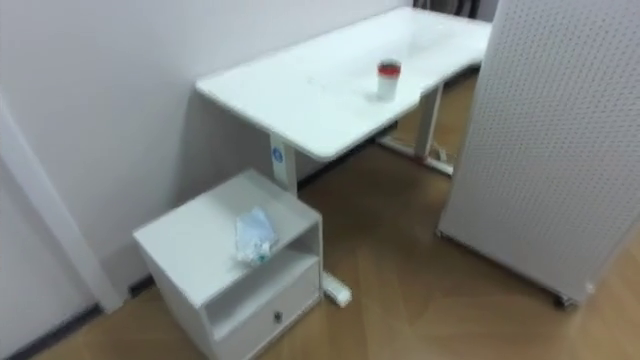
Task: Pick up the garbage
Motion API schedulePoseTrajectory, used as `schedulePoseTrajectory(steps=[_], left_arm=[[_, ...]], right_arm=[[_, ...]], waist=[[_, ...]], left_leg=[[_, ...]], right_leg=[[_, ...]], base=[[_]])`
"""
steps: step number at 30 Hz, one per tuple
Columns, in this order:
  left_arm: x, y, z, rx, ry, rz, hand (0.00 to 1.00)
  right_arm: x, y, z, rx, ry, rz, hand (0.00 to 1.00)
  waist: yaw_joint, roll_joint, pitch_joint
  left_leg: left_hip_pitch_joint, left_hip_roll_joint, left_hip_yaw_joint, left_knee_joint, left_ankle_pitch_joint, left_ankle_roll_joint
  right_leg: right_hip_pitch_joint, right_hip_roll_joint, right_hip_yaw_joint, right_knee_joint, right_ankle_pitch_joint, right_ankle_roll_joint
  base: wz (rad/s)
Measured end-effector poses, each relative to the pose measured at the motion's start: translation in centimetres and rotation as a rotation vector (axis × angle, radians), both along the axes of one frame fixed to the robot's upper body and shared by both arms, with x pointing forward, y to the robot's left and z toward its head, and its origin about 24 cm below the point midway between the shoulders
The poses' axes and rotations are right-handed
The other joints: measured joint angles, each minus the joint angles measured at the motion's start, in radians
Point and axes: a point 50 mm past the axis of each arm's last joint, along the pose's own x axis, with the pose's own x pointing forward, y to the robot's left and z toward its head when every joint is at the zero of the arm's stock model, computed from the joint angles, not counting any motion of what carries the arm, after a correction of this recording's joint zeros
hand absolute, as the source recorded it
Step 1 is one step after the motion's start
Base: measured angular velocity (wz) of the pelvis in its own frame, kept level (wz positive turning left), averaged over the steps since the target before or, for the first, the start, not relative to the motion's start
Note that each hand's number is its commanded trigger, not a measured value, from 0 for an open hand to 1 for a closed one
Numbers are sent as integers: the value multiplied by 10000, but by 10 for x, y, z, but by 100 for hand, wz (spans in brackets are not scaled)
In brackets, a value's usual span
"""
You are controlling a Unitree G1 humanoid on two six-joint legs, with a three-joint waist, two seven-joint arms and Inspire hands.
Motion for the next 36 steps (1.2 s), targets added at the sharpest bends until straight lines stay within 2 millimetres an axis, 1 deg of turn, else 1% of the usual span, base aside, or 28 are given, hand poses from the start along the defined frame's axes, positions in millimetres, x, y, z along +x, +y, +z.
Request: schedulePoseTrajectory(steps=[2,3,4,5,6,7,8,9,10,11,12,13,14,15,16,18,19,20,21,22,23,24,28,32,33,34,35,36], left_arm=[[15,3,0,60,-512,-83,0],[23,4,1,83,-783,-123,0],[26,3,1,59,-889,-156,0],[37,1,1,21,-1161,-354,0],[45,2,1,57,-1365,-460,0],[55,2,2,173,-1664,-551,0],[61,2,3,293,-1850,-655,0],[67,2,4,395,-2044,-641,0],[70,2,4,453,-2103,-667,0],[74,3,5,641,-2214,-770,0],[79,4,7,863,-2379,-1023,0],[82,5,8,973,-2521,-1062,0],[84,5,9,1098,-2697,-1190,0],[88,4,10,1178,-2926,-1279,0],[90,3,10,1196,-3045,-1279,0],[100,0,13,1167,-3611,-1300,0],[102,-1,14,1169,-3736,-1350,0],[104,-2,15,1188,-3944,-1423,0],[105,-2,15,1188,-4010,-1462,0],[106,-6,14,1120,-4072,-1571,0],[109,-8,15,1073,-4262,-1706,0],[111,-8,16,1113,-4409,-1764,0],[124,-9,22,1439,-5131,-2031,0],[166,-13,37,1877,-6370,-2651,0],[181,-16,43,1912,-6910,-2788,0],[190,-18,47,1924,-7207,-2907,0],[212,-28,57,1829,-7964,-3313,0],[225,-34,64,1838,-8478,-3578,0]], right_arm=[[5,1,0,-54,-57,323,100],[8,2,0,-54,-76,507,100],[8,1,1,-93,-60,575,100],[8,-2,2,-202,-51,567,100],[8,-2,2,-248,-92,483,100],[8,-3,2,-318,-146,265,100],[13,-5,4,-498,-339,201,100],[18,-6,5,-617,-542,239,100],[19,-6,5,-640,-620,249,100],[23,-5,6,-625,-734,326,100],[24,-4,6,-591,-818,325,100],[24,-3,6,-556,-856,328,100],[26,-2,6,-473,-1014,288,100],[28,-2,6,-462,-1156,258,100],[28,-2,7,-462,-1180,223,100],[27,0,7,-387,-1291,193,100],[27,0,7,-380,-1351,211,100],[28,2,7,-345,-1463,231,100],[29,3,7,-343,-1516,260,100],[29,3,7,-374,-1575,341,100],[30,4,7,-368,-1608,376,100],[31,5,6,-370,-1617,544,100],[32,6,6,-428,-1617,817,100],[52,8,9,-474,-2024,1342,100],[61,10,10,-528,-2094,1636,100],[64,11,11,-552,-2129,1775,100],[66,10,11,-656,-2183,1768,100],[65,8,12,-718,-2171,1693,100]], waist=[[-5,-48,83],[48,-72,108],[36,-62,18],[-54,85,-95],[-58,70,-74],[-26,-61,-5],[30,-152,41],[-24,-106,30],[-52,-53,41],[-50,61,55],[-35,131,76],[-32,161,83],[-11,212,83],[-18,321,37],[-23,329,33],[-80,352,49],[-88,342,44],[-157,307,37],[-196,284,21],[-322,314,-44],[-278,394,-10],[-272,413,21],[-301,437,62],[-393,431,110],[-479,368,254],[-555,151,437],[-557,139,434],[-588,184,406]], left_leg=[[-204,29,135,882,-250,144],[-406,23,364,1324,-470,175],[-381,43,370,1202,-645,200],[-135,-14,352,870,-1226,312],[-24,-149,363,905,-1241,356],[282,-408,493,843,-1375,499],[585,-583,615,822,-1540,619],[854,-661,639,789,-1697,695],[993,-661,630,743,-1750,724],[1312,-647,579,526,-1798,773],[1622,-642,514,216,-1800,800],[1754,-625,495,73,-1793,813],[1963,-575,456,-183,-1786,821],[2122,-506,441,-367,-1786,819],[2183,-465,419,-465,-1785,817],[2426,-296,179,-844,-1728,716],[2498,-270,121,-965,-1702,671],[2634,-237,40,-1143,-1678,623],[2653,-231,23,-1175,-1691,585],[2695,-171,-210,-1189,-1710,479],[2789,-65,-229,-1320,-1652,380],[2801,-3,-239,-1393,-1588,274],[2922,89,-337,-1830,-1409,9],[2444,130,-457,-1459,-1404,0],[1864,55,-256,-394,-1369,-85],[1229,60,-107,450,-1372,-364],[138,79,-79,394,-1423,-493],[-372,204,-185,-89,-1233,-547]], right_leg=[[243,-119,249,-79,1,25],[464,-182,386,-52,-6,61],[446,-197,416,82,-38,116],[205,-273,333,847,-235,360],[9,-464,250,1504,-352,512],[-445,-883,88,2939,-334,611],[-957,-1244,-14,4242,-3,654],[-1327,-1401,-3,5202,620,579],[-1450,-1407,-5,5554,1031,530],[-1652,-1464,-55,6074,1782,490],[-1821,-1523,-88,6337,1958,491],[-1917,-1519,-129,6328,1870,501],[-2228,-1513,-278,6252,1510,535],[-2536,-1492,-421,5869,1192,530],[-2634,-1472,-529,5520,1075,529],[-2874,-1101,-554,3344,906,557],[-2877,-997,-544,2713,927,554],[-2850,-813,-490,1513,1180,504],[-2851,-718,-405,996,1540,597],[-2742,-506,-312,692,1970,760],[-2501,-272,-316,408,2068,699],[-2383,-176,-320,154,2094,672],[-2317,-60,-336,-38,2092,613],[-2977,-90,-367,671,2025,494],[-3039,-308,-152,823,2012,426],[-2996,-413,318,706,1998,424],[-3120,-447,997,495,1986,456],[-3405,-435,1049,631,1944,531]], base=[[-27],[-24],[-4],[17],[20],[0],[-9],[-12],[-6],[-4],[-4],[0],[0],[0],[6],[17],[22],[15],[33],[19],[14],[-8],[5],[3],[25],[55],[62],[52]])
